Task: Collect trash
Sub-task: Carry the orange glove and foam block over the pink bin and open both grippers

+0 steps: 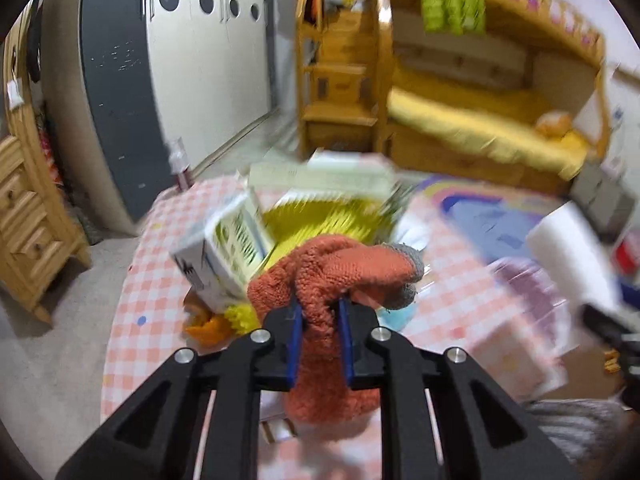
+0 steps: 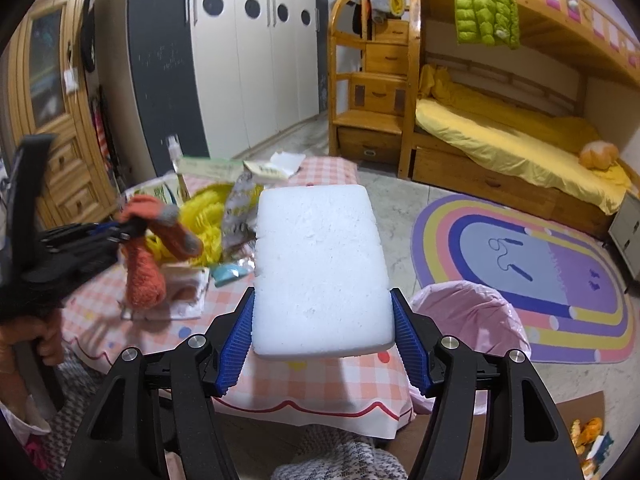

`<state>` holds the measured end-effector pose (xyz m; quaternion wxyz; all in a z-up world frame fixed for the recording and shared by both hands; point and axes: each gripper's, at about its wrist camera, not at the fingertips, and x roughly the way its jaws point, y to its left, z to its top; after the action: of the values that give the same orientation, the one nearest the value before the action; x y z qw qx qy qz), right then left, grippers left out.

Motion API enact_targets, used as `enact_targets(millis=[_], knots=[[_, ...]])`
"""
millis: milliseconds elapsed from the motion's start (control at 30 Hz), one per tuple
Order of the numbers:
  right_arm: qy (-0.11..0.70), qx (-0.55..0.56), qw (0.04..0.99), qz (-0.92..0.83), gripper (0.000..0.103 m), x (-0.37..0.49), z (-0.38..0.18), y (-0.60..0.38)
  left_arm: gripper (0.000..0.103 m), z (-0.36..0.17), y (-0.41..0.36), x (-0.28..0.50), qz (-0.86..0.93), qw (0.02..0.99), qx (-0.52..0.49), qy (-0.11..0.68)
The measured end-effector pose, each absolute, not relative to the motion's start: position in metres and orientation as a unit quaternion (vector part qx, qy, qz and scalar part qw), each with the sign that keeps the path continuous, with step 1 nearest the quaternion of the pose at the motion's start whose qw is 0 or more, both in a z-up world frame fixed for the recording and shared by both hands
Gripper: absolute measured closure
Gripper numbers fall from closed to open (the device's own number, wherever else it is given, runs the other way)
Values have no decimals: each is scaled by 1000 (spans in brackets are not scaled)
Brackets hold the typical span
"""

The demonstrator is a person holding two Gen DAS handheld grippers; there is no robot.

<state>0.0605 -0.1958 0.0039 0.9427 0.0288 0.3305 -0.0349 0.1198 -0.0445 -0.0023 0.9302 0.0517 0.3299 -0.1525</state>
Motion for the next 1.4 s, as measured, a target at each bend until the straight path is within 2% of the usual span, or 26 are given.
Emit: enact_targets(millis=[167, 300, 433, 700, 1000, 1067, 1100, 1133, 1400], knots=[[288, 67, 954, -43, 39, 39, 27, -225, 90, 51, -55, 87, -243, 928, 35, 281], [278, 72, 955, -75, 39, 26, 33, -248, 90, 62, -100, 77, -303, 913, 43, 271], [285, 77, 948, -116, 39, 15, 24, -275, 90, 43, -161, 78, -338, 895, 68, 284], [338, 96, 914, -201, 39, 12, -31, -338, 89, -8, -259, 96, -386, 861, 97, 319], [387, 131, 882, -234, 36, 31, -86, -390, 86, -41, -310, 132, -406, 838, 93, 352], [392, 138, 878, -236, 32, 36, -93, -397, 72, -46, -319, 140, -409, 834, 85, 361], [397, 142, 876, -235, 26, 39, -96, -400, 51, -46, -321, 142, -411, 833, 80, 362], [399, 145, 874, -236, 21, 41, -98, -403, 40, -44, -321, 141, -410, 835, 77, 359], [392, 169, 872, -242, 20, 31, -94, -405, 36, -34, -297, 142, -388, 850, 72, 350]])
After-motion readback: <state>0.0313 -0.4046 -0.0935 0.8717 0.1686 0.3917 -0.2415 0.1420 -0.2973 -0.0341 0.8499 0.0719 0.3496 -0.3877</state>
